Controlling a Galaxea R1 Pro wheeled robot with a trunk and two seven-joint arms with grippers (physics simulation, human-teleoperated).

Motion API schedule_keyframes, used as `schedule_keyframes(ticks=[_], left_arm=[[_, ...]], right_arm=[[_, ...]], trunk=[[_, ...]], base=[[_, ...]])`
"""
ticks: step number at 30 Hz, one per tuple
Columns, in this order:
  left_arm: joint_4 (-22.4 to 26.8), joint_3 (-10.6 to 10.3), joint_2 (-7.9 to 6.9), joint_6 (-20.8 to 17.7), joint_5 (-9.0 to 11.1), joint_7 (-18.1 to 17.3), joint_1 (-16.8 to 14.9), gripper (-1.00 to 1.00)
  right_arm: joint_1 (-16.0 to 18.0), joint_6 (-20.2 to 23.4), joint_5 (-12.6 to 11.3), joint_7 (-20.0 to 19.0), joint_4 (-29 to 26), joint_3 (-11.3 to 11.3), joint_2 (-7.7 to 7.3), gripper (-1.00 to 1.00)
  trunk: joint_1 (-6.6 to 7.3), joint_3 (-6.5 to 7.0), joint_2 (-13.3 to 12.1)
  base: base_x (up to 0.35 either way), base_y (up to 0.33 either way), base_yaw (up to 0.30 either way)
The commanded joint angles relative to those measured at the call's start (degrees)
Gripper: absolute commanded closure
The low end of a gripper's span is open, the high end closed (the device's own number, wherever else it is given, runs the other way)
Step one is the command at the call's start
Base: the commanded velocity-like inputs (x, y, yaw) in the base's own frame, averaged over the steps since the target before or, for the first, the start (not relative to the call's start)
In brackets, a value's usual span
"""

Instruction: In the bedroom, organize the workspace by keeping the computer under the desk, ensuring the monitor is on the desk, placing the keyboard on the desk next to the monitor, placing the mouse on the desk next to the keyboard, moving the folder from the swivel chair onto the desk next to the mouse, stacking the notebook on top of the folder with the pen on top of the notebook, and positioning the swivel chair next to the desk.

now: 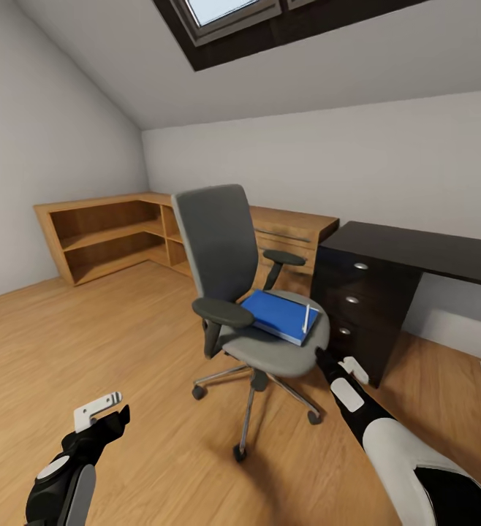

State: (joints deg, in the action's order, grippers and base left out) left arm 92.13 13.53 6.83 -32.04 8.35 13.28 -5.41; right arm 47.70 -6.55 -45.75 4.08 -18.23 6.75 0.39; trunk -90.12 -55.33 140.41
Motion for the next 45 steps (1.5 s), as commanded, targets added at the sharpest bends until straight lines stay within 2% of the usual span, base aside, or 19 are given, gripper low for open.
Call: schedule_keyframes(ticks=[1,20,36,45], left_arm=[[0.1,0.0,0.03,-0.2,0.6,0.4,0.0,-1.00],[0.1,0.0,0.03,-0.3,0.6,0.4,0.0,-1.00],[0.1,0.0,0.03,-0.3,0.6,0.4,0.0,-1.00],[0.1,0.1,0.03,-0.3,0.6,0.4,0.0,-1.00]], right_arm=[[0.0,-0.1,-0.5,0.1,0.0,0.0,0.03,-1.00],[0.0,0.3,-0.6,0.0,-0.1,0.0,0.05,-1.00],[0.0,0.2,-0.6,0.0,-0.1,-0.1,0.27,-1.00],[0.0,0.2,-0.6,0.0,-0.1,-0.1,0.32,-1.00]], trunk=[[-0.02,-0.06,0.0],[-0.02,-0.06,0.0],[-0.02,-0.05,0.0],[-0.02,0.15,0.0]], base=[[0.223,0.000,0.000],[0.136,0.000,0.000],[0.013,0.000,0.002],[0.000,0.000,0.128]])
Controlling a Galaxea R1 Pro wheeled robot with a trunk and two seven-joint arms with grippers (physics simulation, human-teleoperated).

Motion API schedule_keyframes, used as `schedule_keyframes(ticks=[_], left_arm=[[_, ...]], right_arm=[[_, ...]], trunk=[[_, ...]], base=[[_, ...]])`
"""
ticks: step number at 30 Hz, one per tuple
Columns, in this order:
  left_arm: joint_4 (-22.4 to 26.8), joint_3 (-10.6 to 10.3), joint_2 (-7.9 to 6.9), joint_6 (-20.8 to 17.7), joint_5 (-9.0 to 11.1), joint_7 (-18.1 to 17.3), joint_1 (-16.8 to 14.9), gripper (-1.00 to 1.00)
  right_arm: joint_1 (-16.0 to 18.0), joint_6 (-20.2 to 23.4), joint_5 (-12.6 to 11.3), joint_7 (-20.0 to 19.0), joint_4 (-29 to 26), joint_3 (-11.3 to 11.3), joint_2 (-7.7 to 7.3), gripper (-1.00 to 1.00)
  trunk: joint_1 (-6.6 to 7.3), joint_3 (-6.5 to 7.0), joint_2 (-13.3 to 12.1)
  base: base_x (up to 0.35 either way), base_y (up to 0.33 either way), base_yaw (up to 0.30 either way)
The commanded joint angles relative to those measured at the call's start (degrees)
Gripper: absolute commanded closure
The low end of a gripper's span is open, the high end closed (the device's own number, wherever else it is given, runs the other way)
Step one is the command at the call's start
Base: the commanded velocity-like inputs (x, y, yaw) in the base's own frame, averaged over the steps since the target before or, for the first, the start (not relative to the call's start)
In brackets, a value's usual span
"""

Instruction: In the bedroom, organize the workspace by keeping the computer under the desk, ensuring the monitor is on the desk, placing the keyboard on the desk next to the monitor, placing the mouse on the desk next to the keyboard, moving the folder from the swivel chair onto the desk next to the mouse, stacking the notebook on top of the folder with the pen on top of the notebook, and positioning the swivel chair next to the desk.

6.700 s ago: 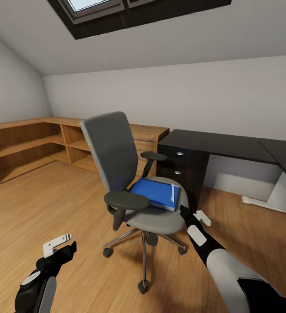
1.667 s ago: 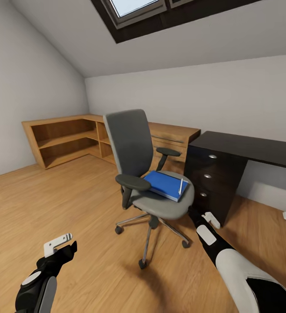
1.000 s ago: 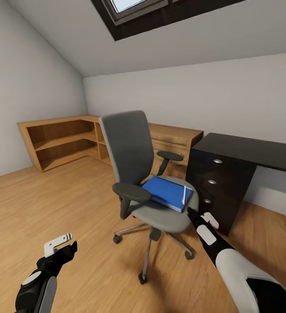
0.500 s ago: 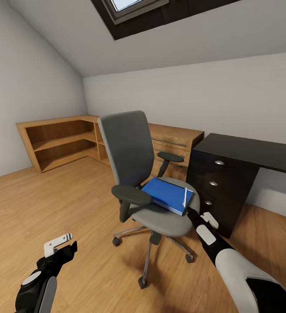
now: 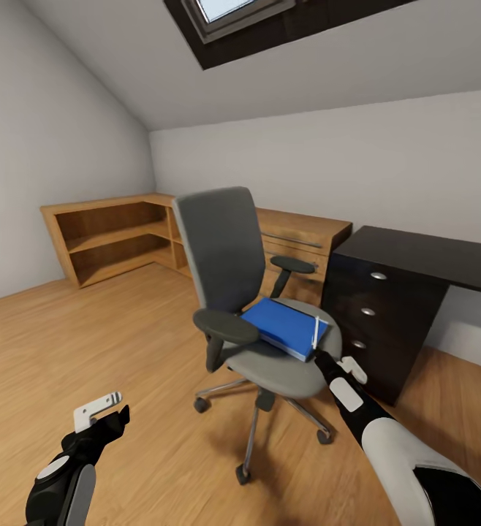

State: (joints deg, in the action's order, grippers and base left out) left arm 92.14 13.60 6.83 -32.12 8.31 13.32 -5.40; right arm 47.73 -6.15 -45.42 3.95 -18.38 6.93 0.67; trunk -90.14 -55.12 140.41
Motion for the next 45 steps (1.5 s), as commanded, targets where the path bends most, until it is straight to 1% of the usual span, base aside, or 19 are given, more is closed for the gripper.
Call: schedule_keyframes(ticks=[1,10,26,30,34,45], left_arm=[[0.1,0.0,0.03,-0.2,0.6,0.4,0.0,-1.00],[0.1,-0.2,0.03,-0.2,0.6,0.4,0.0,-1.00],[0.1,-0.2,0.12,-0.2,0.6,0.3,0.0,-1.00],[0.1,-0.2,0.12,-0.3,0.6,0.3,0.0,-1.00],[0.1,-0.6,0.12,-0.2,0.6,0.3,0.0,-1.00],[0.1,-0.7,0.12,-0.2,0.6,0.3,0.0,-1.00]], right_arm=[[0.0,-0.2,-0.9,0.1,0.0,-0.2,0.03,-1.00],[0.0,-0.3,-0.9,0.1,0.0,-0.2,0.07,-1.00],[0.0,-0.3,-0.9,0.1,0.0,-0.2,0.05,-1.00],[0.0,-0.3,-0.9,0.1,0.0,-0.2,0.04,-1.00],[0.0,-0.3,-0.9,0.0,0.0,-0.2,0.11,-1.00],[0.0,-0.5,-0.8,0.0,0.0,-0.4,0.26,-1.00]], trunk=[[0.01,-0.03,0.0],[0.01,0.22,0.0],[0.01,0.42,0.0],[0.01,0.42,0.0],[0.01,0.42,0.0],[0.01,0.42,0.0]], base=[[0.000,0.000,0.165],[0.000,0.000,0.175],[0.000,0.000,0.264],[0.000,0.000,0.110],[0.192,0.000,0.009],[0.306,0.000,0.000]])
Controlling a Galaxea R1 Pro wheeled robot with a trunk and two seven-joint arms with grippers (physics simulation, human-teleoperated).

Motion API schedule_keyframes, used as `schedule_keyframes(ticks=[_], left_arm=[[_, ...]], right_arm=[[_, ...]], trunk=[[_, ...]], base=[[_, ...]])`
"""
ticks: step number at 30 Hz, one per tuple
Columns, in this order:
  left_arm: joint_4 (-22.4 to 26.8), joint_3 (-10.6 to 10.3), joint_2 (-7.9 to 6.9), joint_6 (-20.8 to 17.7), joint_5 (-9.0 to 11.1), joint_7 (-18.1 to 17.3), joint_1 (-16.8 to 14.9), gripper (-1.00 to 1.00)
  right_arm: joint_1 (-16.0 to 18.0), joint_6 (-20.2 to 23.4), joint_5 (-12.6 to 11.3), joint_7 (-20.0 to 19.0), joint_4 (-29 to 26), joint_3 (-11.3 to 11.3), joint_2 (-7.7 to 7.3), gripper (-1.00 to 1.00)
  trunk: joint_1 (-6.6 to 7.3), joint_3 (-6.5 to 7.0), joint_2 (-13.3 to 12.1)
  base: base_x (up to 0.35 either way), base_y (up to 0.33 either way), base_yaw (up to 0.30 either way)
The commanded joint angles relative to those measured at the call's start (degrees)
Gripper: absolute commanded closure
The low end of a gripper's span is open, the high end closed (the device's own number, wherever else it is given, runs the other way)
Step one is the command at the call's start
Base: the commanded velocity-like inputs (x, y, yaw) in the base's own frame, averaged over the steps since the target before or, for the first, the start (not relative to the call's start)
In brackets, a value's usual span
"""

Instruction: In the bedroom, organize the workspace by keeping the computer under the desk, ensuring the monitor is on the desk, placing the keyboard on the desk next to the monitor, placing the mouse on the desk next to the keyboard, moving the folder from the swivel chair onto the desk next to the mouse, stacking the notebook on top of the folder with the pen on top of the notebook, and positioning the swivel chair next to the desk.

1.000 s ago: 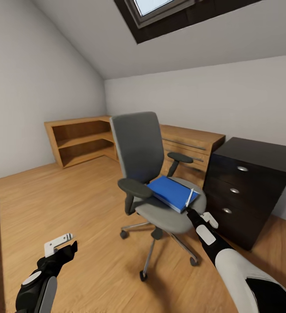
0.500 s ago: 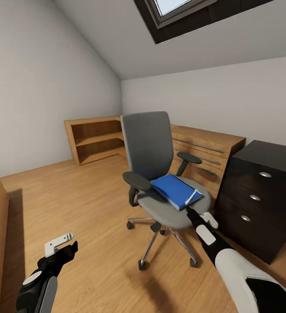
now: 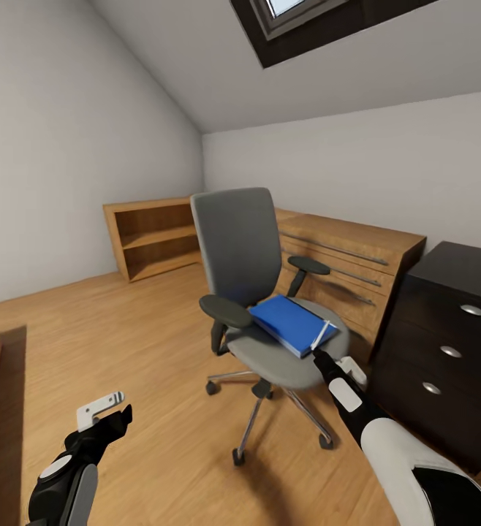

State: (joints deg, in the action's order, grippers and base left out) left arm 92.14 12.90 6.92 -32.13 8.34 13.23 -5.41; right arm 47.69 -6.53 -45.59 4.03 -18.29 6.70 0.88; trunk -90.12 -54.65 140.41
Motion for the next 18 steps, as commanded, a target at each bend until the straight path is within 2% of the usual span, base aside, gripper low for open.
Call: schedule_keyframes(ticks=[1,7,10,14,18], left_arm=[[0.1,0.0,0.03,-0.2,0.6,0.4,0.0,-1.00],[0.1,0.0,0.03,-0.2,0.6,0.4,0.0,-1.00],[0.1,0.0,0.03,-0.3,0.6,0.4,0.0,-1.00],[0.1,0.0,0.03,-0.4,0.6,0.4,0.0,-1.00],[0.1,0.0,0.01,-0.5,0.6,0.4,0.0,-1.00]], right_arm=[[0.0,-0.2,-0.6,-0.1,-0.1,-0.2,0.06,-1.00],[0.0,-0.2,-0.6,-0.2,-0.1,-0.2,0.02,-1.00],[0.0,-0.2,-0.6,-0.2,-0.1,-0.1,0.00,-1.00],[0.0,0.0,-0.6,-0.1,-0.1,-0.2,0.00,-1.00],[0.0,-0.1,-0.6,-0.1,-0.1,-0.4,-0.01,-1.00]], trunk=[[-0.02,-0.05,0.0],[-0.02,-0.05,0.0],[-0.02,-0.05,0.0],[-0.02,-0.05,0.0],[-0.02,-0.05,0.0]], base=[[0.301,0.000,0.000],[0.294,0.000,0.000],[0.118,0.000,0.000],[-0.052,0.000,0.000],[-0.281,0.000,0.000]])
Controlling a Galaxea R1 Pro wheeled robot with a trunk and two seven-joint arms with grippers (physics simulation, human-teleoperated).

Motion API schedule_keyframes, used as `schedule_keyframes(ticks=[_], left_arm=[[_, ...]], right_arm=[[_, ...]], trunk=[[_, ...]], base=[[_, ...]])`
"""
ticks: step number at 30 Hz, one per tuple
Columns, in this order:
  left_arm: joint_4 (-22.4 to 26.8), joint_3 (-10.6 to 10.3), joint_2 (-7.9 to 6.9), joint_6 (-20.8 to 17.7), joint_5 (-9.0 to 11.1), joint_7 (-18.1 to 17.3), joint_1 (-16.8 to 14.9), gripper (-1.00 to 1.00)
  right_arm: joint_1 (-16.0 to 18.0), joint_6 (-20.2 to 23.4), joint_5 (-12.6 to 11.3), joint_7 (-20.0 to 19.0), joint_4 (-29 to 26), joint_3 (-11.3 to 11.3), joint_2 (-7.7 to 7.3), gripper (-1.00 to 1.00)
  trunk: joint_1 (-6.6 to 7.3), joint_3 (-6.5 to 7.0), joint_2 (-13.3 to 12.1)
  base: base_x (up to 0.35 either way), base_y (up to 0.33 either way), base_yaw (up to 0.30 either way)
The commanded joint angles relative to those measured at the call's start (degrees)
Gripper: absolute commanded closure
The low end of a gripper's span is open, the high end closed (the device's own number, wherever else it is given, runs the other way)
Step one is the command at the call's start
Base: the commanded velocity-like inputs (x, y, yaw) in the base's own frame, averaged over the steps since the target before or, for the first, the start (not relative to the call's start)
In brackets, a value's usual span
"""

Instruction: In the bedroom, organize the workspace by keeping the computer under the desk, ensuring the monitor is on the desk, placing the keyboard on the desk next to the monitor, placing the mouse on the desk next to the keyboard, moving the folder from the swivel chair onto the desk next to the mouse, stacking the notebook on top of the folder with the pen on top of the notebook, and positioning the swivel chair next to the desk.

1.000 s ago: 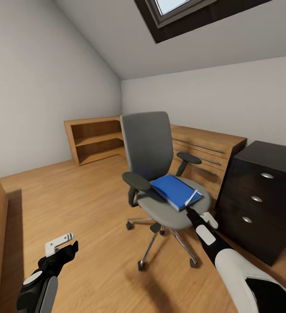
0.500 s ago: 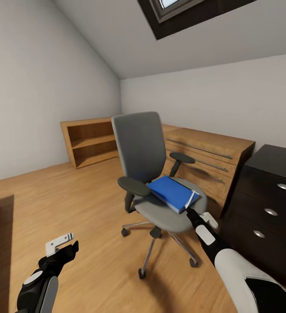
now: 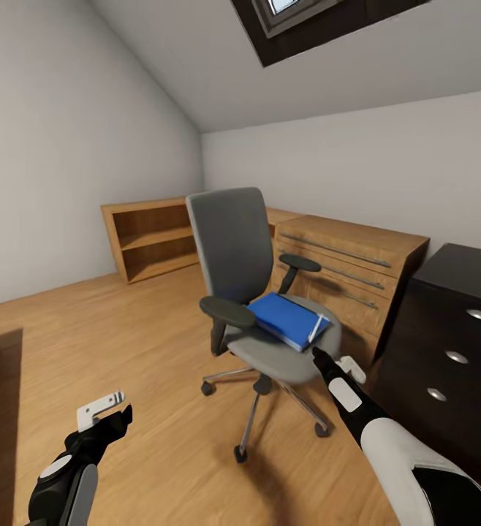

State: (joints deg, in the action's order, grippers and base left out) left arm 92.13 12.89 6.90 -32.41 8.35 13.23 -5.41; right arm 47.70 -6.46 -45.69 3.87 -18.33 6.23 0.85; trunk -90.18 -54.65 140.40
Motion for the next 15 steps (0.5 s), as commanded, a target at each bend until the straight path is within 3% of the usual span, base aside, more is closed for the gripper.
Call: schedule_keyframes(ticks=[1,6,7,15], left_arm=[[0.1,0.0,0.03,-0.2,0.6,0.4,0.0,-1.00],[0.1,0.0,-0.01,-0.1,0.5,0.4,0.0,-1.00],[0.1,0.0,-0.04,-0.1,0.5,0.4,0.0,-1.00],[0.1,0.1,-0.04,-0.1,0.5,0.4,0.0,-1.00]], right_arm=[[0.0,-0.2,-0.5,0.1,0.0,0.1,0.03,-1.00],[0.0,-0.1,-0.6,0.0,0.1,0.2,0.22,-1.00],[0.0,-0.2,-0.6,-0.1,0.3,0.2,1.28,-1.00],[0.0,-0.2,-0.3,-0.1,0.6,0.2,3.67,-1.00]], trunk=[[0.05,-0.06,0.0],[0.05,-0.06,0.0],[0.05,-0.06,0.0],[0.05,-0.06,0.0]], base=[[-0.327,0.000,0.000],[-0.325,0.000,0.000],[-0.034,0.000,0.000],[-0.009,0.000,0.000]])
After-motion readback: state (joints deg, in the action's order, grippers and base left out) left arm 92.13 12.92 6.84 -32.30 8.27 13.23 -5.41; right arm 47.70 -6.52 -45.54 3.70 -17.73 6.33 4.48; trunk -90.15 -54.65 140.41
